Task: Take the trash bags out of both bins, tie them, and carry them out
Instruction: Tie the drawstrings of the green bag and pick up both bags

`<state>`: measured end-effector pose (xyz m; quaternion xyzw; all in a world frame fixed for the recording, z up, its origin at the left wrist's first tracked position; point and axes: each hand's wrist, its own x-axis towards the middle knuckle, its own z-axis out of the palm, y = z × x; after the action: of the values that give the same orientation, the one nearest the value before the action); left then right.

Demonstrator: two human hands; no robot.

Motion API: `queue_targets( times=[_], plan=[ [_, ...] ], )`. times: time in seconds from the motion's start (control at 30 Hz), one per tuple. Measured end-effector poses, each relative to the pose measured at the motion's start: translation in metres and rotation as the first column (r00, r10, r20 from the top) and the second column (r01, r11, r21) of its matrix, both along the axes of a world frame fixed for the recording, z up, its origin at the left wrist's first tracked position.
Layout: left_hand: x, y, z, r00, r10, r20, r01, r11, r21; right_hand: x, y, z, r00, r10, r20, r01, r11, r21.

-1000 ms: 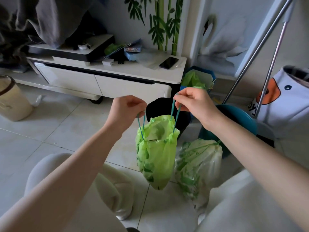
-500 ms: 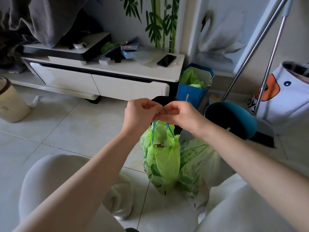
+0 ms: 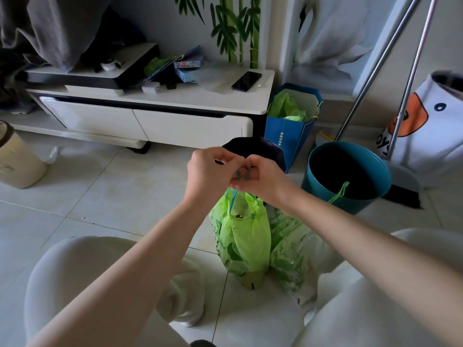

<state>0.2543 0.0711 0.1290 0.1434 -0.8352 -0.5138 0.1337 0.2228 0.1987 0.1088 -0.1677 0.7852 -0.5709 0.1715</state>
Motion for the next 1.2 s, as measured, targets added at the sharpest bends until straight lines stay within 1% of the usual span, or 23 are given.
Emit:
queue_targets(
  times=[0.13, 0.23, 0.27, 0.33, 0.37, 0.43, 0.47, 0.5, 0.53, 0.57, 0.63, 0.7, 0.77, 0.9, 1.0, 1.03, 1.07, 1.1, 1.17, 1.2],
  plan=[
    [-0.008, -0.006, -0.007, 1.0, 0.012, -0.017, -0.011, 0.996, 0.085, -0.005, 0.006, 0.003, 1.0, 0.003, 0.017, -0.003, 0.999, -0.038],
    [-0.011, -0.013, -0.028, 0.999, 0.0, 0.035, -0.006, 0.986, 0.168, -0.013, 0.014, 0.004, 0.999, -0.014, -0.041, 0.015, 1.0, 0.011],
    [-0.011, -0.016, -0.039, 0.997, -0.027, 0.068, 0.015, 0.986, 0.164, -0.015, 0.017, 0.004, 0.998, -0.011, -0.06, 0.014, 0.999, 0.035],
    [-0.007, -0.023, -0.064, 0.975, -0.151, 0.165, 0.143, 0.988, 0.055, -0.017, 0.023, 0.007, 0.997, 0.018, -0.08, -0.014, 0.999, 0.048],
    [-0.004, -0.025, -0.077, 0.943, -0.248, 0.221, 0.254, 0.967, 0.0, -0.017, 0.023, 0.01, 0.996, 0.036, -0.078, -0.033, 0.999, 0.035],
    [0.001, -0.02, -0.094, 0.864, -0.424, 0.273, 0.454, 0.889, -0.057, -0.016, 0.022, 0.014, 0.996, 0.061, -0.069, -0.062, 0.998, -0.018],
    [0.001, -0.016, -0.101, 0.846, -0.455, 0.278, 0.498, 0.861, -0.108, -0.015, 0.02, 0.016, 0.995, 0.07, -0.069, -0.073, 0.996, -0.041],
    [-0.001, -0.01, -0.108, 0.856, -0.437, 0.276, 0.493, 0.851, -0.181, -0.014, 0.018, 0.016, 0.994, 0.084, -0.068, -0.088, 0.994, -0.06],
    [-0.003, -0.003, -0.113, 0.886, -0.371, 0.28, 0.44, 0.862, -0.251, -0.012, 0.016, 0.016, 0.993, 0.1, -0.062, -0.105, 0.992, -0.076],
    [-0.006, 0.004, -0.117, 0.917, -0.292, 0.274, 0.367, 0.885, -0.286, -0.009, 0.014, 0.015, 0.992, 0.118, -0.051, -0.122, 0.988, -0.093],
    [-0.009, 0.015, -0.122, 0.957, -0.201, 0.207, 0.253, 0.931, -0.263, -0.005, 0.012, 0.013, 0.989, 0.143, -0.031, -0.146, 0.981, -0.127],
    [-0.011, 0.024, -0.128, 0.975, -0.191, 0.111, 0.212, 0.95, -0.231, -0.002, 0.013, 0.013, 0.989, 0.144, -0.021, -0.146, 0.974, -0.174],
    [-0.01, 0.028, -0.134, 0.981, -0.18, 0.079, 0.193, 0.954, -0.227, -0.004, 0.017, 0.017, 0.992, 0.128, -0.002, -0.125, 0.963, -0.237],
    [-0.007, 0.02, -0.151, 0.984, -0.161, 0.082, 0.18, 0.911, -0.372, -0.01, 0.03, 0.026, 0.992, 0.126, 0.001, -0.119, 0.941, -0.316],
    [-0.005, 0.011, -0.159, 0.985, -0.163, 0.06, 0.173, 0.881, -0.44, -0.012, 0.036, 0.028, 0.995, 0.102, 0.012, -0.091, 0.927, -0.365],
    [-0.006, 0.008, -0.161, 0.977, -0.195, 0.084, 0.212, 0.863, -0.458, -0.012, 0.036, 0.026, 0.995, 0.096, 0.012, -0.085, 0.926, -0.368],
    [-0.007, 0.006, -0.163, 0.957, -0.249, 0.148, 0.29, 0.829, -0.478, -0.011, 0.036, 0.025, 0.995, 0.097, 0.01, -0.087, 0.93, -0.357],
    [-0.008, 0.004, -0.164, 0.917, -0.306, 0.258, 0.397, 0.776, -0.491, -0.01, 0.036, 0.022, 0.995, 0.099, 0.005, -0.092, 0.937, -0.336],
    [-0.012, -0.001, -0.164, 0.79, -0.349, 0.503, 0.592, 0.645, -0.483, -0.011, 0.033, 0.018, 0.996, 0.087, 0.008, -0.08, 0.949, -0.305],
    [-0.014, -0.003, -0.162, 0.734, -0.345, 0.584, 0.649, 0.609, -0.456, -0.013, 0.033, 0.016, 0.998, 0.064, 0.028, -0.052, 0.949, -0.311]
  ],
)
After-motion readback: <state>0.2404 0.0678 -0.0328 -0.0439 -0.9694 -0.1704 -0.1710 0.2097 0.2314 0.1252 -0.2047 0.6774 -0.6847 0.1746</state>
